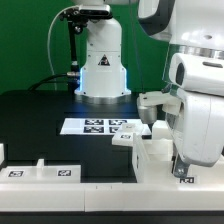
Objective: Assemble cabinet
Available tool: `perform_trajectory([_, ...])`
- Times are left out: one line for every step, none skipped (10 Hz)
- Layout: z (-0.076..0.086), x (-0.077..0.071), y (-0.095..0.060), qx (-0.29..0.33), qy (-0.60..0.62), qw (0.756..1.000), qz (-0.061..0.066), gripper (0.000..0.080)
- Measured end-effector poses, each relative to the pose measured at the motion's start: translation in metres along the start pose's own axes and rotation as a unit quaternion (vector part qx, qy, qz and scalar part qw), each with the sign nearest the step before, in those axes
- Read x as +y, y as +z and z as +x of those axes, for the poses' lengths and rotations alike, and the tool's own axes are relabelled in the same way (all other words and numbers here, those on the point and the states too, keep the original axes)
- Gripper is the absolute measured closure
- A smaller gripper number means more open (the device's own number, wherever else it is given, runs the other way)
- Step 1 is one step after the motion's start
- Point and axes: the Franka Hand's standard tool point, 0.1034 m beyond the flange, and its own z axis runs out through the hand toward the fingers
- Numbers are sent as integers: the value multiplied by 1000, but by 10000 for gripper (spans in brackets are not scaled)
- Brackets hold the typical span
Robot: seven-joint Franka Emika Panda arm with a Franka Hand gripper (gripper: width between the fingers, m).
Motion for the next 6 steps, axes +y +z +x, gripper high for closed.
perform_trajectory([0, 0, 0, -1, 0, 1000, 3, 686])
perform_trajectory([-1, 0, 0, -2, 1, 1000, 3, 659])
perform_trajectory([-1, 0, 1, -2, 1, 1000, 4, 659])
perform_trajectory([-2, 0, 1, -2, 1, 1000, 4, 470])
perform_trajectory([-2, 0, 1, -2, 2, 1000, 4, 295])
perform_trajectory([-3, 0, 1, -2, 2, 1000, 4, 295])
